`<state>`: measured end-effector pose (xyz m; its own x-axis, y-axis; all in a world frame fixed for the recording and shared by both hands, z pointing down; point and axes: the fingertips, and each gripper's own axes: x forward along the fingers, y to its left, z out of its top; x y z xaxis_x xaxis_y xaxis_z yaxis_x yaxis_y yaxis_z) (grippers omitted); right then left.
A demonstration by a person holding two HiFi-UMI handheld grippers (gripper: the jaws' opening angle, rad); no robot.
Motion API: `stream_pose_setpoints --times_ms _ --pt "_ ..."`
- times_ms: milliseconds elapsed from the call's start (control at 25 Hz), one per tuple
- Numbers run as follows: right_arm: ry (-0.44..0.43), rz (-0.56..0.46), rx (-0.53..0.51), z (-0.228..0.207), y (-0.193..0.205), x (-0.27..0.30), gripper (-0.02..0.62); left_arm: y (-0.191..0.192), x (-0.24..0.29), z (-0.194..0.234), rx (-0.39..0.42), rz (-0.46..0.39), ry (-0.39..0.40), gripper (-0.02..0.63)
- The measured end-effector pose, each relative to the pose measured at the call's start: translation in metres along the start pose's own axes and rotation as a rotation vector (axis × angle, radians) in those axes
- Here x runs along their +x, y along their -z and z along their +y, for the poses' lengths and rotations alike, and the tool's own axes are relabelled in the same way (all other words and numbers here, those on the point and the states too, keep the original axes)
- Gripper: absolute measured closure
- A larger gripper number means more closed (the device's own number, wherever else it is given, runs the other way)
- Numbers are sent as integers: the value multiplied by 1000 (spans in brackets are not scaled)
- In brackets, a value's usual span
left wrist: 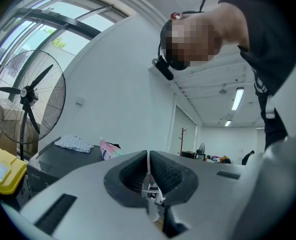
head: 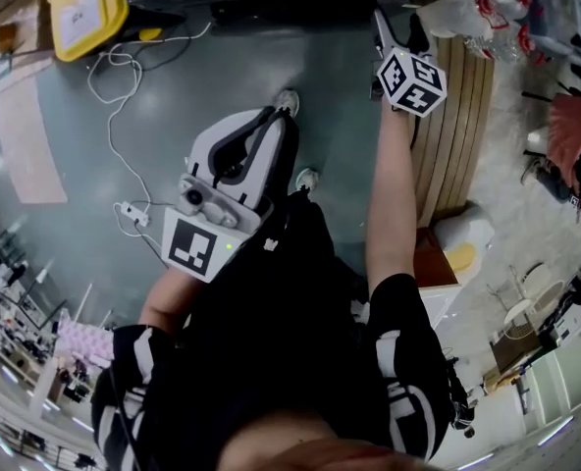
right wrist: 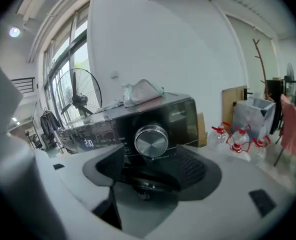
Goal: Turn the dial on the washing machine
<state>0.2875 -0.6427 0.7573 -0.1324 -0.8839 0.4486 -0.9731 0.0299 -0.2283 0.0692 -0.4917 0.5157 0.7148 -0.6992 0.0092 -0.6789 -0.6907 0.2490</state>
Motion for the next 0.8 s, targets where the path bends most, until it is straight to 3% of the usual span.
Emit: stream_pose_setpoints --times_ms 120,280,400,560,800 --pt "12 13 29 17 -6 -81 287 -38 -41 -36 23 -36 -23 571" --pt "-7 -19 3 53 -45 -202 461 -98 -102 -104 72 -115 -68 572" --pt "-34 -71 -42 88 -83 -289 510 -142 -155 -153 111 -162 -105 572" --pt "-51 -118 -41 131 -102 -400 549 -174 -229 -200 109 -171 -138 572" --pt "-90 -171 -47 196 -107 -507 569 -195 -302 -220 103 -184 -158 572"
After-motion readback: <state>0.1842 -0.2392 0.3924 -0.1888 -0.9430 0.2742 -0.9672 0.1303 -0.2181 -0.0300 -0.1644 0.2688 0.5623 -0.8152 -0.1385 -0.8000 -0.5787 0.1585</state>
